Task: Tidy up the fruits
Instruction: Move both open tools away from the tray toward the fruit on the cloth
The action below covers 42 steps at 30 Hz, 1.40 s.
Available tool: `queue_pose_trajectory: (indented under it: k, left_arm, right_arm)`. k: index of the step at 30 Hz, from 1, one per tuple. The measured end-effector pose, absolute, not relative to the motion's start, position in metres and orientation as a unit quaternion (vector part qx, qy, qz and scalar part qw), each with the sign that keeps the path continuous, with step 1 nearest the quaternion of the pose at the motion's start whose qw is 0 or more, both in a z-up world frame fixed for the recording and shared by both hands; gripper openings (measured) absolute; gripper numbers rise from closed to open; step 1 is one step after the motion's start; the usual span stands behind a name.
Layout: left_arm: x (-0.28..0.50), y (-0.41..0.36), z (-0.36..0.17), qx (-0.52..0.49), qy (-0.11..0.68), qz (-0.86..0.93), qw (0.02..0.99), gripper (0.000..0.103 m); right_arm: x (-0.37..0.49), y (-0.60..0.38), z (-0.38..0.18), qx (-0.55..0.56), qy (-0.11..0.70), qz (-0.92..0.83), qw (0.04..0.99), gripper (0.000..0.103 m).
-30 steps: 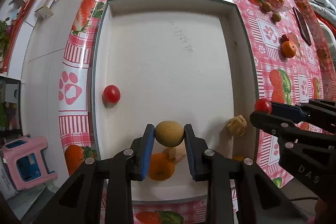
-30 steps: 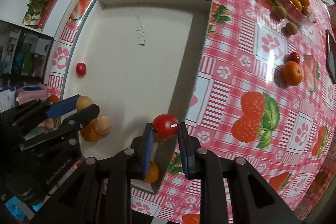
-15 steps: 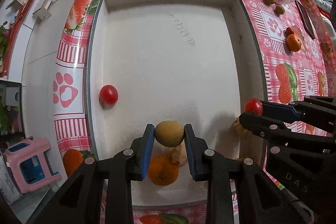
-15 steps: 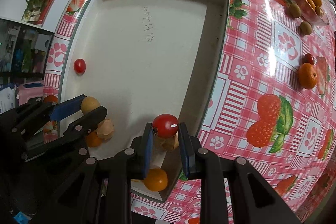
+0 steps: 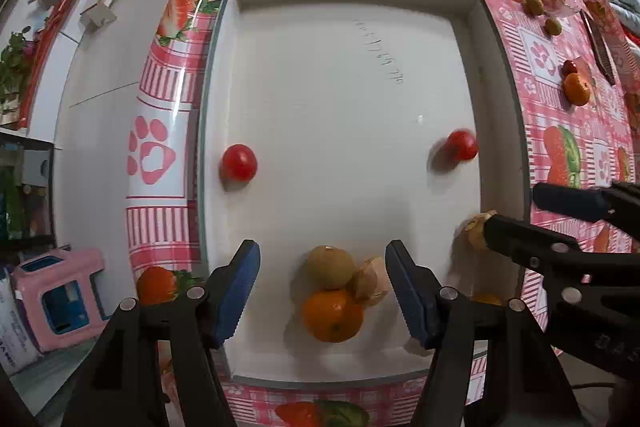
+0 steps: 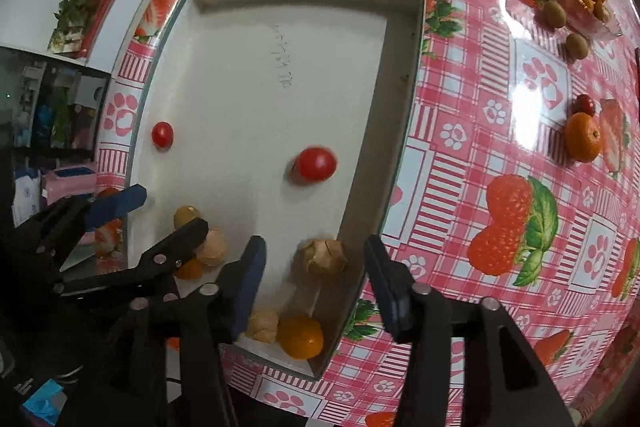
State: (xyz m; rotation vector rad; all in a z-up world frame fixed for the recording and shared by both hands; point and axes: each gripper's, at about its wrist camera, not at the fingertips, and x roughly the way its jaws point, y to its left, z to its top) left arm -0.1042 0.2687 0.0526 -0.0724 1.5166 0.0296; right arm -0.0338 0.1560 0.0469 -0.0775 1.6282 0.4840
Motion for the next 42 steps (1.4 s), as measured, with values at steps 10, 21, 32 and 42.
queue_pose_trajectory:
  k: [10,21,32,42]
  left_arm:
    - [-0.101,0.24,0.067,-0.022,0.683,-0.01,0.73,0.066]
    - [-0.096,0.182,0.091,-0.008,0.677,-0.05,0.734,0.066]
    - [-0.074,0.101,0.104,0.016,0.675,-0.119,0.728,0.066]
    - [-0.037,0.053,0.103,0.021,0.675,-0.121,0.728,0.066]
  right_arm:
    - [-0.029,0.119,0.06,-0.027,0.702,0.164,0.693,0.089]
    - [-0.032,0.019,0.05,0.013,0.706,0.066,0.705,0.09]
    - [-0.069,-0.092,0.018,0.068,0.746,-0.027,0.661,0.09]
    - [-0.123,-0.182,0.003,0.064,0.761,-0.047,0.643,0.098]
